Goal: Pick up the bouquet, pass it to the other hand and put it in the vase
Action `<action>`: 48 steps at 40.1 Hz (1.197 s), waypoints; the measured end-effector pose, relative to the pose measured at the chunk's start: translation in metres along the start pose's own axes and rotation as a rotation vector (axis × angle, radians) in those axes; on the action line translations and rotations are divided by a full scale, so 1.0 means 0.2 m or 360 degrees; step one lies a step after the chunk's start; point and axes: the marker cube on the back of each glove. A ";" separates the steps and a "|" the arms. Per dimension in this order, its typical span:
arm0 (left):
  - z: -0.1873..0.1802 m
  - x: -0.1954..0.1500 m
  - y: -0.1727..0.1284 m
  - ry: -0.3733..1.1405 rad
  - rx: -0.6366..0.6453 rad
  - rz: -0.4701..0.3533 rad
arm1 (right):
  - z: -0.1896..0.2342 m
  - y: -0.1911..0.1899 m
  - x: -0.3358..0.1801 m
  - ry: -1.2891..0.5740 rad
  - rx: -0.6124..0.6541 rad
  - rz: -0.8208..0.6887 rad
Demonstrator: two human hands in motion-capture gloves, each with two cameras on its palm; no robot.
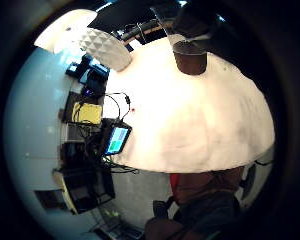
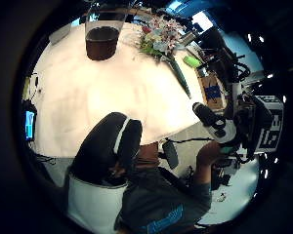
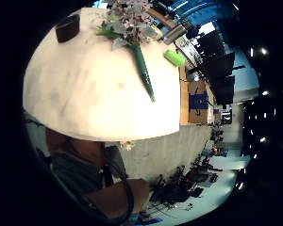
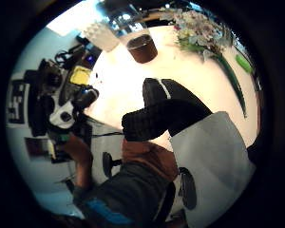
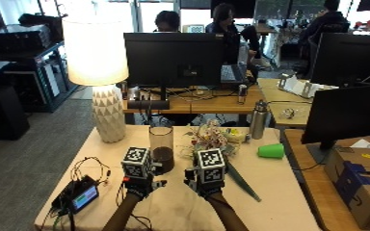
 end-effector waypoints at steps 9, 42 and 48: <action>0.01 0.00 0.00 0.0001 -0.0005 -0.0010 | 0.01 -0.01 0.01 -0.0035 0.0021 -0.0003; 0.02 -0.03 0.04 0.0165 0.0205 -0.0052 | 0.29 -0.16 0.58 -0.0095 0.0239 0.0140; 0.03 -0.03 0.04 0.0200 0.0248 -0.0062 | 0.45 -0.18 0.86 -0.0242 0.0310 0.0330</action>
